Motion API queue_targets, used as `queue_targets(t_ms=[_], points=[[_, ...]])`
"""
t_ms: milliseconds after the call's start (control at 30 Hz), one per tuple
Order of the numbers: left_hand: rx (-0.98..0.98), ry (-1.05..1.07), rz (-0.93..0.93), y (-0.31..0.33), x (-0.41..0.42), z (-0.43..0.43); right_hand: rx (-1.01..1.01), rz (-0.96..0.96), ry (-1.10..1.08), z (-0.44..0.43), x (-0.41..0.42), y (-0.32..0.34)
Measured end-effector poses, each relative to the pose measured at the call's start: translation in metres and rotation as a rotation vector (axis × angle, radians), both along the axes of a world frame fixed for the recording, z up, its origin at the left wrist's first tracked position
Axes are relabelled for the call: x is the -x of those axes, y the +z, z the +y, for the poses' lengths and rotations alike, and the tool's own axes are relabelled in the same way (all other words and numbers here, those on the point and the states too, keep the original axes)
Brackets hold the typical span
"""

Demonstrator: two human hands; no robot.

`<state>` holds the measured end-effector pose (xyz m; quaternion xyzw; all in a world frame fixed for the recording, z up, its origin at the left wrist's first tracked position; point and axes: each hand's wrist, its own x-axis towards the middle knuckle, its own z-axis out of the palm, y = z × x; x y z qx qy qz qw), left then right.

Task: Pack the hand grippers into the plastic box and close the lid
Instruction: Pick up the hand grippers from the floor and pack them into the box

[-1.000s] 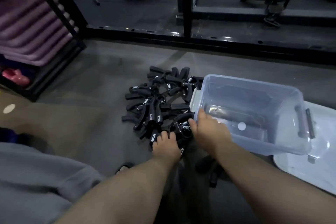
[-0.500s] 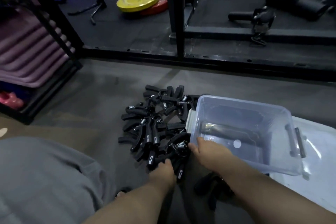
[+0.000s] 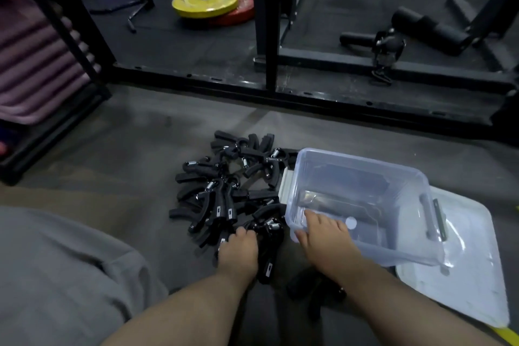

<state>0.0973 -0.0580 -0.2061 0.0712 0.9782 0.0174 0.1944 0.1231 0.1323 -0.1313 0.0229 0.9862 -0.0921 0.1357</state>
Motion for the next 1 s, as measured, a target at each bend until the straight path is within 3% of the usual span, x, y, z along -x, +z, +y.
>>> queue_targets(t_ms=[133, 267, 333, 400, 500, 567, 800, 867, 1000], points=[[-0.159, 0.279, 0.086, 0.045, 0.016, 0.009, 0.007, -0.106, -0.051, 0.005, 0.008, 0.020], [-0.699, 0.639, 0.038, 0.078, 0.041, 0.011, 0.149, 0.019, -0.163, 0.002, 0.013, 0.035], [-1.063, 0.730, -0.112, 0.099, 0.044, 0.017, 0.357, 0.126, -0.283, -0.005, 0.016, 0.045], [-1.409, 0.796, -0.384, 0.122, 0.039, 0.023, 0.665, 0.128, -0.395, -0.014, 0.021, 0.058], [-1.718, 0.697, -0.745, 0.154, 0.029, 0.030, 1.198, -0.084, -0.517, -0.025, 0.024, 0.081], [-1.823, 0.633, -0.874, 0.166, 0.025, 0.034, 1.421, -0.231, -0.559, -0.026, 0.022, 0.093], [-1.814, 0.541, -0.895, 0.192, 0.019, 0.041, 1.715, -0.165, -0.587, -0.022, 0.013, 0.120], [-1.677, 0.536, -0.717, 0.195, 0.020, 0.048, 1.699, -0.179, -0.613, -0.021, 0.012, 0.122], [-1.166, 0.311, -0.080, 0.198, 0.015, 0.059, 1.722, -0.276, -0.699, -0.013, 0.010, 0.127]])
